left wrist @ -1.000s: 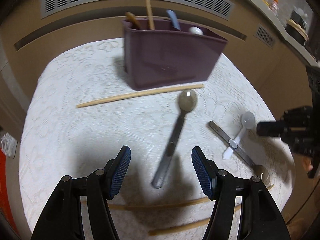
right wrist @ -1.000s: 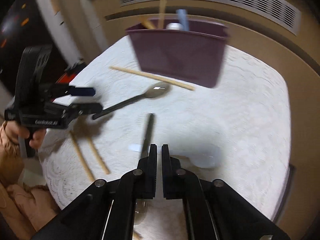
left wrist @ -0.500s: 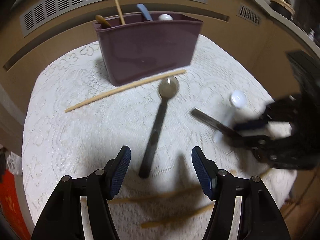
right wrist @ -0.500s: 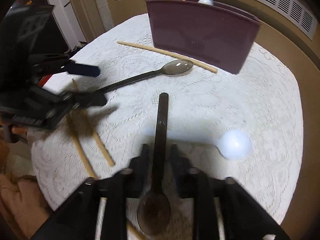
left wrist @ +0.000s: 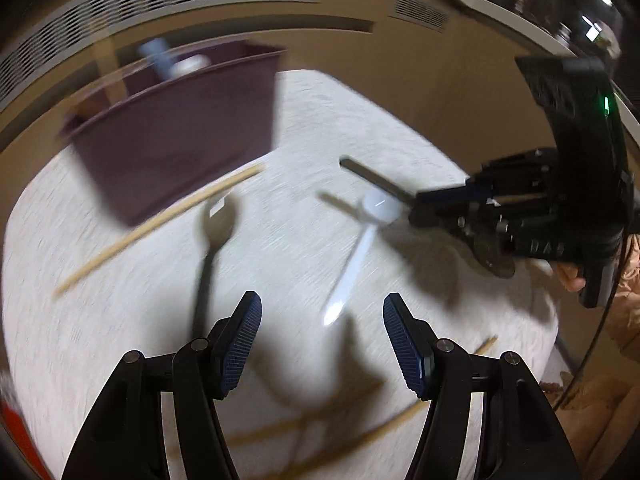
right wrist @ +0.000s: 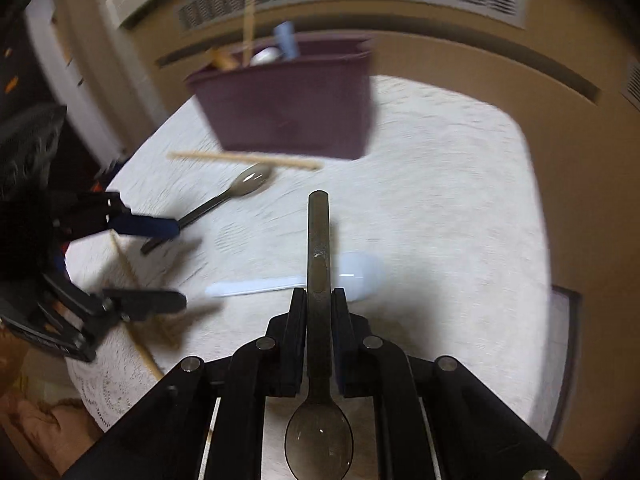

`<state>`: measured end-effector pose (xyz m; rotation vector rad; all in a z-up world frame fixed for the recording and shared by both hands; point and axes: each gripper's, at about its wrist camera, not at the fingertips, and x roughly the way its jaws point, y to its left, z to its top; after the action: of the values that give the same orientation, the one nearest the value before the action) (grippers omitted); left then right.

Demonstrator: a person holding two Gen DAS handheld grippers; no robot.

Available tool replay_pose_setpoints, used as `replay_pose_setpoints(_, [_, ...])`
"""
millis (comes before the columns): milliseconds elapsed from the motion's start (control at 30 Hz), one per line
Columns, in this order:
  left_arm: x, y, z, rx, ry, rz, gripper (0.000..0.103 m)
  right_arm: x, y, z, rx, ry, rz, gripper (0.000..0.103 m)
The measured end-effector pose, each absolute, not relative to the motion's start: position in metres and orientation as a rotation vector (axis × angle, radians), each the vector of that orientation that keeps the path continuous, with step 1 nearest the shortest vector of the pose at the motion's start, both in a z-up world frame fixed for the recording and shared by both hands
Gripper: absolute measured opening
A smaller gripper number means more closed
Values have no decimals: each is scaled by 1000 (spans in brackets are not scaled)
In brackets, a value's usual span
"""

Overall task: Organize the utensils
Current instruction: 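Grasp a dark-handled metal spoon with the right tool while the left tool grasps the white plastic spoon, then lift both spoons with both tools up over the caddy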

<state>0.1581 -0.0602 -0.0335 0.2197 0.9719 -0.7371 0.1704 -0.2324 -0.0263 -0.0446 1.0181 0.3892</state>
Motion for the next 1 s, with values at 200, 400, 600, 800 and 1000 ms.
replay_pose_setpoints(200, [181, -136, -40, 356, 991, -871, 64, 167, -287, -14, 61, 972, 273, 11])
replay_pose_setpoints(400, [210, -162, -53, 377, 1080, -858, 63, 158, -302, -14, 111, 955, 246, 11])
replay_pose_setpoints(600, [213, -172, -61, 389, 1104, -829, 59, 158, -302, -18, 152, 958, 253, 11])
replay_pose_setpoints(800, [211, -164, -61, 353, 1060, -765, 36, 161, -285, -16, 117, 949, 240, 11])
replay_pose_setpoints(1000, [196, -124, -44, 184, 1025, -723, 35, 159, -268, -16, 95, 946, 256, 11])
